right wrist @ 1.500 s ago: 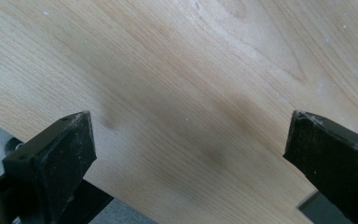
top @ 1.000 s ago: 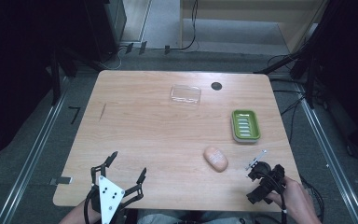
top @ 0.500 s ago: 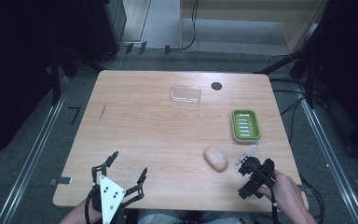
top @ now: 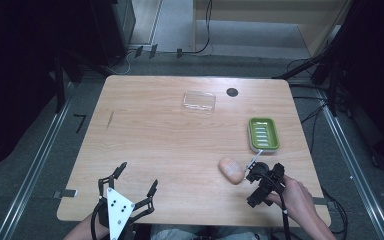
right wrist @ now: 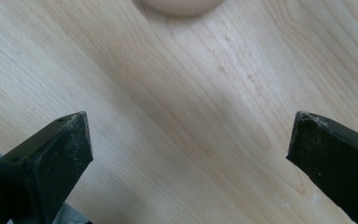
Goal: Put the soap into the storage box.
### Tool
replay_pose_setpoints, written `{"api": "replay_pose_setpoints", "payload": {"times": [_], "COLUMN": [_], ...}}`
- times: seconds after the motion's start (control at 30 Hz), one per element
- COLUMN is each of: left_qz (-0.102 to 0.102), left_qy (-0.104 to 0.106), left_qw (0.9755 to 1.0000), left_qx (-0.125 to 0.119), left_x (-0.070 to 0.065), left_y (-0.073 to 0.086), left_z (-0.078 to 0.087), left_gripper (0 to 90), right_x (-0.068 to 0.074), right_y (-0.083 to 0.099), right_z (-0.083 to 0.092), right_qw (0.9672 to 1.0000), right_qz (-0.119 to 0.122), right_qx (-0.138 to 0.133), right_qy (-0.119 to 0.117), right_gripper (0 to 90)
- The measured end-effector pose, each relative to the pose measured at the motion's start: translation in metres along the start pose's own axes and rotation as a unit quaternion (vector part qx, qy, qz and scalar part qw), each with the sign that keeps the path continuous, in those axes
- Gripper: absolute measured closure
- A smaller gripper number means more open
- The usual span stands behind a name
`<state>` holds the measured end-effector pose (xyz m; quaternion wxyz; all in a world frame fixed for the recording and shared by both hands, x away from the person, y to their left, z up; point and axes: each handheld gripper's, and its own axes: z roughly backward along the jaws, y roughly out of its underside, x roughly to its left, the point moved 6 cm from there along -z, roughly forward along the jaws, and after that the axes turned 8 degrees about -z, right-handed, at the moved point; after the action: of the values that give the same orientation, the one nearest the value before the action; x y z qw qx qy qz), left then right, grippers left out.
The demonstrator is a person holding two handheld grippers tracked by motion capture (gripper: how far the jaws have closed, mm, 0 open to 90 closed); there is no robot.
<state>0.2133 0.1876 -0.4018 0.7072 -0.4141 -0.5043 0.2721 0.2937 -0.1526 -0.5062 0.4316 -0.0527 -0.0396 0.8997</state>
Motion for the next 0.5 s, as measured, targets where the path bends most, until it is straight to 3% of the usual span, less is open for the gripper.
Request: {"api": "replay_pose_setpoints", "payload": {"times": [0.5], "left_qz": [-0.003], "left_qy": [0.002], "left_qw": [1.0000], "left_qx": [-0.001], "left_x": [-0.001], "left_y": [-0.001], "left_z": [-0.002], "left_gripper": [13.8], "right_x": [0.005], "right_y": [-0.027], "right_z": [0.007], "right_qw": [0.9997], "right_qz": [0.005], "right_qx": [-0.018], "right_qy": [-0.013], "right_gripper": [0.0]}}
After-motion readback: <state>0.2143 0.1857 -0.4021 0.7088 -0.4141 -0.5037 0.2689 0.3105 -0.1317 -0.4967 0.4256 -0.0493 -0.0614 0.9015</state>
